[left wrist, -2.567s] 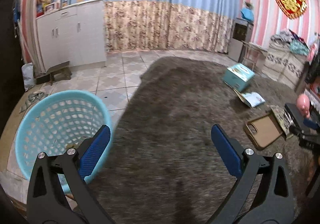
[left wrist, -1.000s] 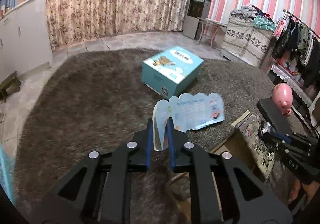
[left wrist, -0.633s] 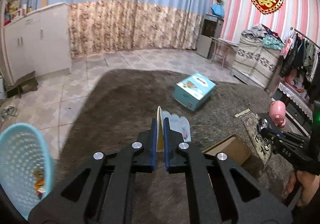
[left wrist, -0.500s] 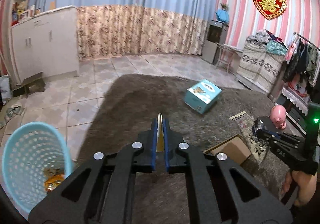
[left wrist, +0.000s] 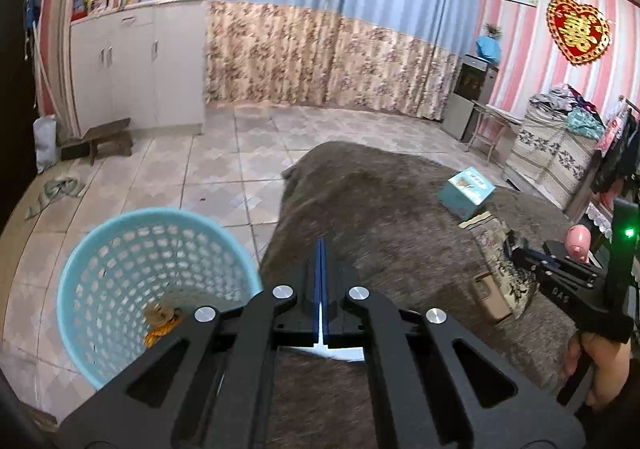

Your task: Collect trash

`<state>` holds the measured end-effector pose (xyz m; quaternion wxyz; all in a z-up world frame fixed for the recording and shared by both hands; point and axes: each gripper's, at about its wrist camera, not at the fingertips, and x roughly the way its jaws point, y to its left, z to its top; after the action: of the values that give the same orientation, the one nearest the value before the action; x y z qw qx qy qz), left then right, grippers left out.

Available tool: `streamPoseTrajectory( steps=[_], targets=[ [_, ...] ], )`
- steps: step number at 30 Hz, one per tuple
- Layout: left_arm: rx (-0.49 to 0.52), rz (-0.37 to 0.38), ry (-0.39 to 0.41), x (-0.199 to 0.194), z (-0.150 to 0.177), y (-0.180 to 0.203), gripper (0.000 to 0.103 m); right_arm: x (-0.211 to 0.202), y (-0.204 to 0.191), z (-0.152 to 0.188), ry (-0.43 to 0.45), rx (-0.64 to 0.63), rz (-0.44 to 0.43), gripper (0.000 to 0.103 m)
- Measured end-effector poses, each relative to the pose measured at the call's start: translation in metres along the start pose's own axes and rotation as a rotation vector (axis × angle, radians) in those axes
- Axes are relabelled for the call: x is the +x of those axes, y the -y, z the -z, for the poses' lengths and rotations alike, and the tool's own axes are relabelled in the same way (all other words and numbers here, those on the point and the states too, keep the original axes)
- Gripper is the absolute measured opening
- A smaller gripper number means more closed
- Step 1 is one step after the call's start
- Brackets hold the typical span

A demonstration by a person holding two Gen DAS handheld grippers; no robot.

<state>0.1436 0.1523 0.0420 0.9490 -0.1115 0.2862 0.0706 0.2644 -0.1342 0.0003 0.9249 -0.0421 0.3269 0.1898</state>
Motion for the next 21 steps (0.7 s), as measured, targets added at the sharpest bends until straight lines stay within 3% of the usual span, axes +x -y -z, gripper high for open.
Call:
streamPoseTrajectory(
  steps=[7,13,14,15,16,17,18,21],
  targets=[
    [-0.037,-0.027,-0.036,0.008,0.015,-0.031,0.0,-0.003,-0.007,-0.001,-0.002,-0.009,0.011,0.008],
    [-0.018,0.001,-0.094,0.02,0.027,-0.024,0.001,0.0,-0.004,-0.004,-0.005,-0.005,0.012,0.008],
    [-0.019,0.005,-0.102,0.021,0.031,-0.024,0.005,0.0,-0.004,-0.003,-0.006,-0.004,0.012,0.008],
    [-0.023,0.005,-0.117,0.025,0.036,-0.023,0.023,0.0,-0.005,-0.004,-0.007,-0.002,0.011,0.008],
    [-0.029,-0.002,-0.124,0.027,0.04,-0.022,0.048,0.001,-0.004,-0.003,-0.01,0.002,0.012,0.008],
    [-0.039,-0.013,-0.126,0.028,0.043,-0.023,0.057,0.002,-0.001,-0.001,-0.012,0.007,0.012,0.008],
    [-0.057,-0.018,-0.126,0.031,0.047,-0.025,0.064,0.003,0.0,-0.001,-0.014,0.011,0.012,0.008],
    [-0.102,0.014,-0.154,0.042,0.05,-0.028,0.064,0.005,0.006,0.005,-0.018,0.022,0.016,0.008]
  ],
)
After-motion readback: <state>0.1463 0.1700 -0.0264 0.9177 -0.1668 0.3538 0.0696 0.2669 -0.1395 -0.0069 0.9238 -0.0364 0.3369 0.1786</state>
